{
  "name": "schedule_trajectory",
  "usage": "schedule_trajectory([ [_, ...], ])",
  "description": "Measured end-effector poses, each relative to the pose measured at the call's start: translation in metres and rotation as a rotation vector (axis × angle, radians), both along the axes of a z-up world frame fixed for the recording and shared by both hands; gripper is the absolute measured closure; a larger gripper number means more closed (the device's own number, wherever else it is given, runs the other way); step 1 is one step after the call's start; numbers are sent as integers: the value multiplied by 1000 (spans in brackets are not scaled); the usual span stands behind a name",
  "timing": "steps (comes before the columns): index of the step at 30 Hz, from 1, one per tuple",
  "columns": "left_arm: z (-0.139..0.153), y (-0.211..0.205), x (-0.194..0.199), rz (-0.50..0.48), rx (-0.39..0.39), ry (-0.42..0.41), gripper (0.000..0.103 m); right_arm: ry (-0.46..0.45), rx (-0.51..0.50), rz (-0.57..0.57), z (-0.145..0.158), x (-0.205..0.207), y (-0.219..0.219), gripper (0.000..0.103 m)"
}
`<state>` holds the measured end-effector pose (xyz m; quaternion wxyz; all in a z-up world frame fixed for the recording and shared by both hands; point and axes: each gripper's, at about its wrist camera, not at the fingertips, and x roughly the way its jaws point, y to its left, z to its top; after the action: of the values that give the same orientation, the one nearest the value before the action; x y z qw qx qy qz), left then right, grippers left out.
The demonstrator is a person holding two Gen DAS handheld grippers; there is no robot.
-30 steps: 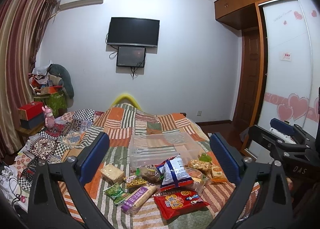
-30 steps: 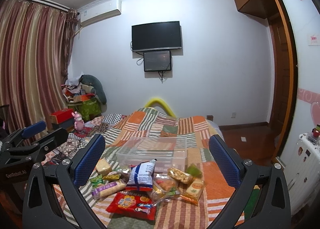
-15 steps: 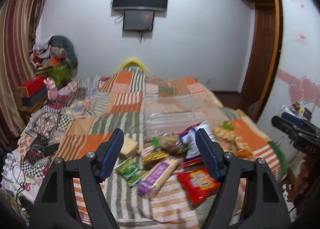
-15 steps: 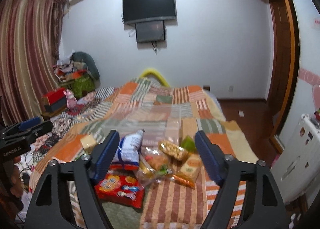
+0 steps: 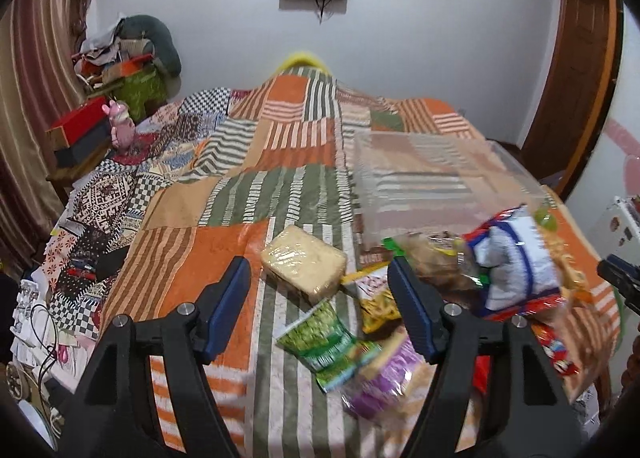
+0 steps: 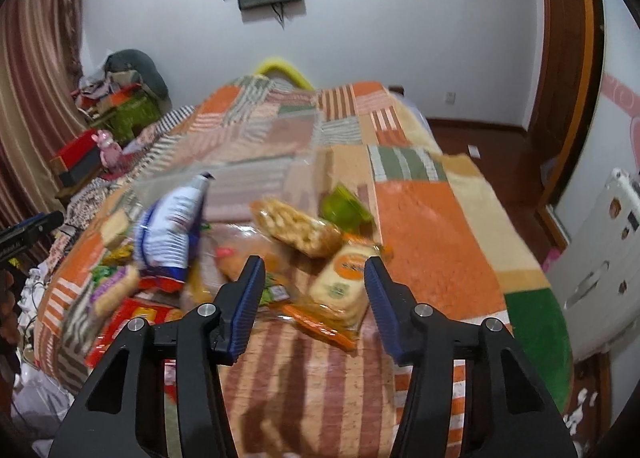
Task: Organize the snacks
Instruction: 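Reach both tools down toward the snacks beside the clear box, then grasp the wrapped square cake with left tool while right grasps orange cracker pack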
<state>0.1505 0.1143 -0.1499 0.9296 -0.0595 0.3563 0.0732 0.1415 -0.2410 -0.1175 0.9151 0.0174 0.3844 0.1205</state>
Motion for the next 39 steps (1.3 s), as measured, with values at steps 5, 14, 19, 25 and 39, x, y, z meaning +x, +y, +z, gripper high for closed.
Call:
schedule_trajectory([
  [5, -22, 15, 37, 8, -17, 70, 32, 55, -30, -13, -15, 13, -3, 55],
  [14, -54, 35, 85, 56, -29, 154, 24, 115, -60, -2, -30, 27, 3, 55],
  [19, -74, 41, 107, 78, -59, 220, 21, 132, -63, 1, -36, 32, 5, 54],
  [25, -88, 45, 111, 110, -106, 222, 14, 138, -79, -1, -38, 40, 7, 53],
  [39, -106, 39, 110, 62, -45, 282, 33, 147, -81, -4, -45, 46, 3, 57],
])
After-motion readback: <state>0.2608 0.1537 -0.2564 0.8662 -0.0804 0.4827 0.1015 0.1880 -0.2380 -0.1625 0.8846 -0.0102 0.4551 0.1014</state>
